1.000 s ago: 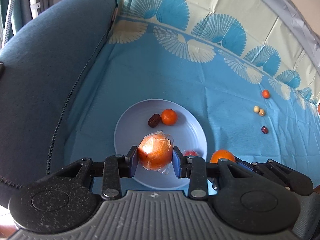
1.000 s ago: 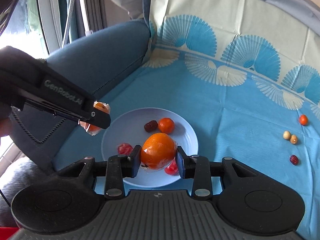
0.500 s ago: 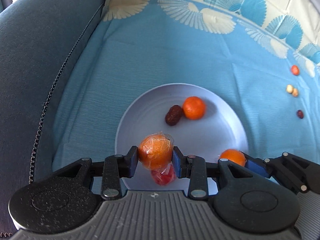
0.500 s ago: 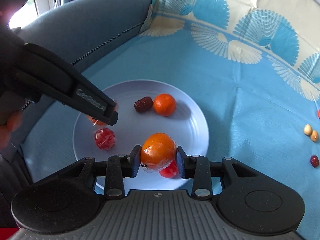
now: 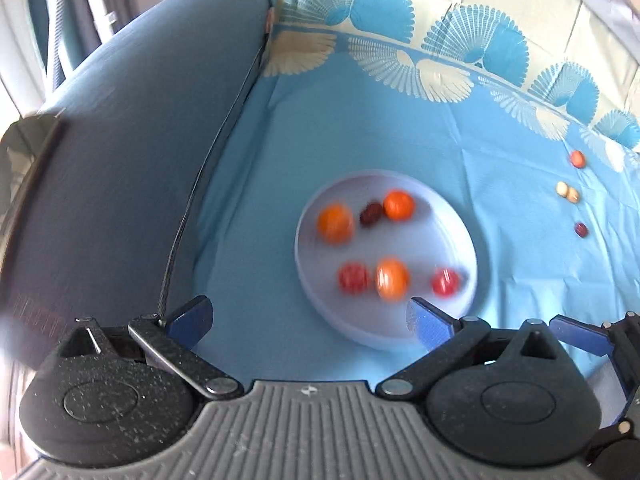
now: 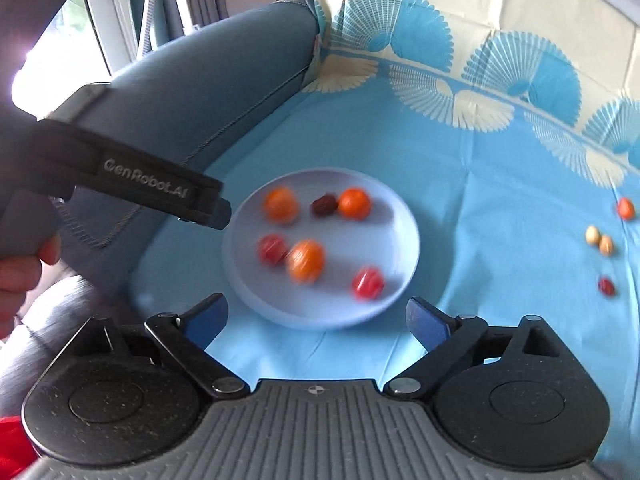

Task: Organize fruits
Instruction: 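Open both tools to drop the mandarins onto the plate, then lift both open tools away from the plate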

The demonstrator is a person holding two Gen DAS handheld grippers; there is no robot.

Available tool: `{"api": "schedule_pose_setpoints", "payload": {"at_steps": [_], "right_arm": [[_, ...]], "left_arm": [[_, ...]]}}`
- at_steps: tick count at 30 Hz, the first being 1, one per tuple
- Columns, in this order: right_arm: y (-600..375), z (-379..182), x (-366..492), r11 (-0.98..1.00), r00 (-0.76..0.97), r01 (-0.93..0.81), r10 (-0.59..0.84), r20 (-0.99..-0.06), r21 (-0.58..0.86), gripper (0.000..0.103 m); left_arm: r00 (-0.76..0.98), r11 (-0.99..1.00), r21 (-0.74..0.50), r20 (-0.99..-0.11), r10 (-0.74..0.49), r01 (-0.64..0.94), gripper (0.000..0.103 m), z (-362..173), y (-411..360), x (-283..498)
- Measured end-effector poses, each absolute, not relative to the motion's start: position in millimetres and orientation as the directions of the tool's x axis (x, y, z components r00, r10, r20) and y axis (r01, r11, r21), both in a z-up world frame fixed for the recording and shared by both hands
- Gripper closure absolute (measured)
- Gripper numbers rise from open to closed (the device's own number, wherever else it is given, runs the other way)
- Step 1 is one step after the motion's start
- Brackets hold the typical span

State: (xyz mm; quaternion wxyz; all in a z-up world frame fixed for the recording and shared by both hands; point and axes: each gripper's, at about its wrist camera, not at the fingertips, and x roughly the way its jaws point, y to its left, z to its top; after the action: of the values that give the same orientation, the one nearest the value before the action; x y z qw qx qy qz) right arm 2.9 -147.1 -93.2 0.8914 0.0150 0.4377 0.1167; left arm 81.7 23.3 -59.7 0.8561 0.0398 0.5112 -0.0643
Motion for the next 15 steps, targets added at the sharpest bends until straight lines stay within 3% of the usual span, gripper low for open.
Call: {"api": "schedule_pose_setpoints", "payload": {"at_steps": [15], "right_arm": [[-147.1,-22.6,-106.4,0.983,0.753,-0.176,0.170,-0.635,0.054,0.001]], "left_arm": [[0.616,0.983,0.023,-0.782,-0.096,0.183,0.000,19.4,21.8,-35.8]]}}
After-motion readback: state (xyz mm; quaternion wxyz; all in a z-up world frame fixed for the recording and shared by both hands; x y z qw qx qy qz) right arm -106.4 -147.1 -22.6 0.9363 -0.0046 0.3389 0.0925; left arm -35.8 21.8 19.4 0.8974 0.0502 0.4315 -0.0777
